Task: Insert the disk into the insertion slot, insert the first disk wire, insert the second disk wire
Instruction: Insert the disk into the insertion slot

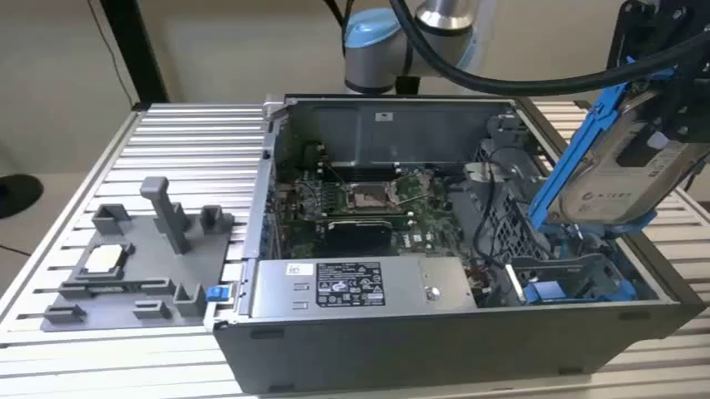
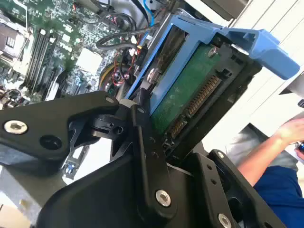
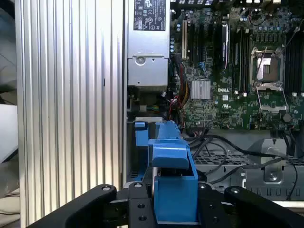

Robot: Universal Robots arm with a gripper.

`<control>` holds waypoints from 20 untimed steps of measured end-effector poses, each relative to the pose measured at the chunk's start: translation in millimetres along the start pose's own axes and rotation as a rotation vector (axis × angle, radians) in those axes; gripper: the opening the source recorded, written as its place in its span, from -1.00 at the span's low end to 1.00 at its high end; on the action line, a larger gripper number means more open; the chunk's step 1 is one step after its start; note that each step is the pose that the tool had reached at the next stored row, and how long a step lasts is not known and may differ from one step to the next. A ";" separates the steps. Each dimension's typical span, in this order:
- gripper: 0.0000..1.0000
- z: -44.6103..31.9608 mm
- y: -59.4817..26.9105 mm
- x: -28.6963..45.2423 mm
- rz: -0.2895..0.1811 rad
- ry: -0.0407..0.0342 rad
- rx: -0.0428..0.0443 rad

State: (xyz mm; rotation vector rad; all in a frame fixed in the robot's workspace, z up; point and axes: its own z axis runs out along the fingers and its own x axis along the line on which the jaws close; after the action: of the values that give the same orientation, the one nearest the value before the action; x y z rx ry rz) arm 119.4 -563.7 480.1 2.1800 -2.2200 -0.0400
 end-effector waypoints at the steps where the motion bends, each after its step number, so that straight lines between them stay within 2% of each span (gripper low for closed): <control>1: -1.00 0.0 0.0 0.0 0.000 0.0000 0.0000; 14: -1.00 -0.1 0.0 0.8 0.000 0.0003 0.0000; 20: -1.00 1.6 -0.3 13.2 0.003 -0.0002 0.0000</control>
State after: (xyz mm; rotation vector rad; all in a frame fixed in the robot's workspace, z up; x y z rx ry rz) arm 119.4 -576.9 478.6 2.1767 -2.2234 -0.0402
